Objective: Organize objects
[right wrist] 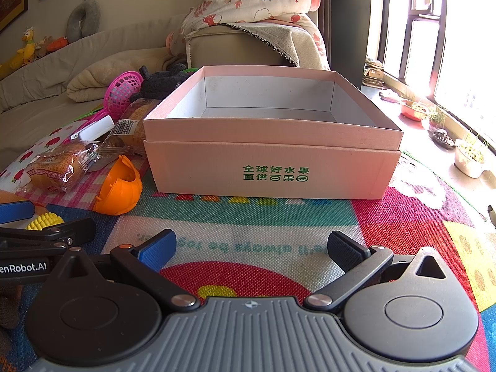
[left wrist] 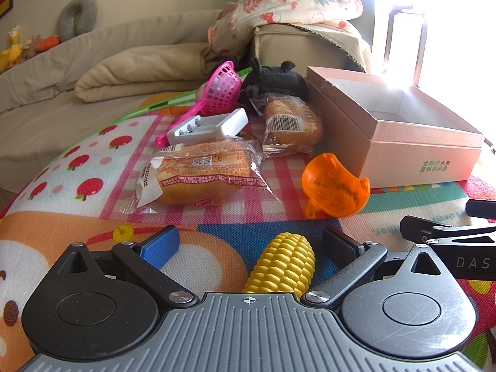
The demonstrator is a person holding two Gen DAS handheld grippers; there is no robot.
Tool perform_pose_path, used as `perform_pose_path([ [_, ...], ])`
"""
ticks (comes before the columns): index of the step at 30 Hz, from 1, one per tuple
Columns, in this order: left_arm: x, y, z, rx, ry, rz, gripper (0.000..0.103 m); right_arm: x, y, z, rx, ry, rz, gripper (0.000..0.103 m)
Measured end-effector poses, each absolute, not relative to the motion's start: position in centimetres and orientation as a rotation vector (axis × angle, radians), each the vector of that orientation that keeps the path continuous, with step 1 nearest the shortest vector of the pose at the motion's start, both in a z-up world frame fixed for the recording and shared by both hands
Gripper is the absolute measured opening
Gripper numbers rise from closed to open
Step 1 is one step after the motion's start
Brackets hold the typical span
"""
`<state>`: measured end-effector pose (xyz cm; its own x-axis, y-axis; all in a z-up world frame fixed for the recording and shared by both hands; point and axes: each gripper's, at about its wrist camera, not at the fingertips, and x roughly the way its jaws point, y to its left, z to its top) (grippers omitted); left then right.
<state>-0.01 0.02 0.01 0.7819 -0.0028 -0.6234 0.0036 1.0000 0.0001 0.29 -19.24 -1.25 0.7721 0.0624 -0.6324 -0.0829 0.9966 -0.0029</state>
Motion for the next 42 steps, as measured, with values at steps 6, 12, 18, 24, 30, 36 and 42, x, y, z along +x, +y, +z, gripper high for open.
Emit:
perform_pose_path([
  [6, 0.0, 0.1, 0.0, 0.001, 0.673, -0.004, 0.102, 0.5, -19.4, -1.3, -0.027, 0.682, 0.079, 0.103],
  [12, 0.0, 0.1, 0.0, 0.003, 0.673, -0.003, 0.102, 0.3, -19.3, -1.3, -0.027, 0.683, 0.080, 0.103],
  [18, 0.0, 0.1, 0.0, 0.003, 0.673, -0.004, 0.102, 0.4, -19.2, -1.3, -0.021, 0.684, 0.082, 0.103],
  [24, -0.2, 0.1, 0.2, -0.010, 0.668, -0.009, 0.101, 0.4, -19.6, -1.2, -0.030, 0.705, 0.108, 0.103],
  [30, -1.5, 1.9, 0.8, -0.046, 0.639, -0.088, 0.101, 0.6, -20.2, -0.6, -0.067, 0.768, 0.186, 0.103],
  [36, -3.0, 3.9, 3.7, 0.074, 0.517, -0.172, 0.101, 0.8, -20.2, -0.5, -0.080, 0.790, 0.201, 0.103],
  [42, 2.2, 6.0, 5.3, 0.145, 0.490, -0.281, 0.101, 0.8, -20.3, -0.5, -0.074, 0.785, 0.200, 0.103],
])
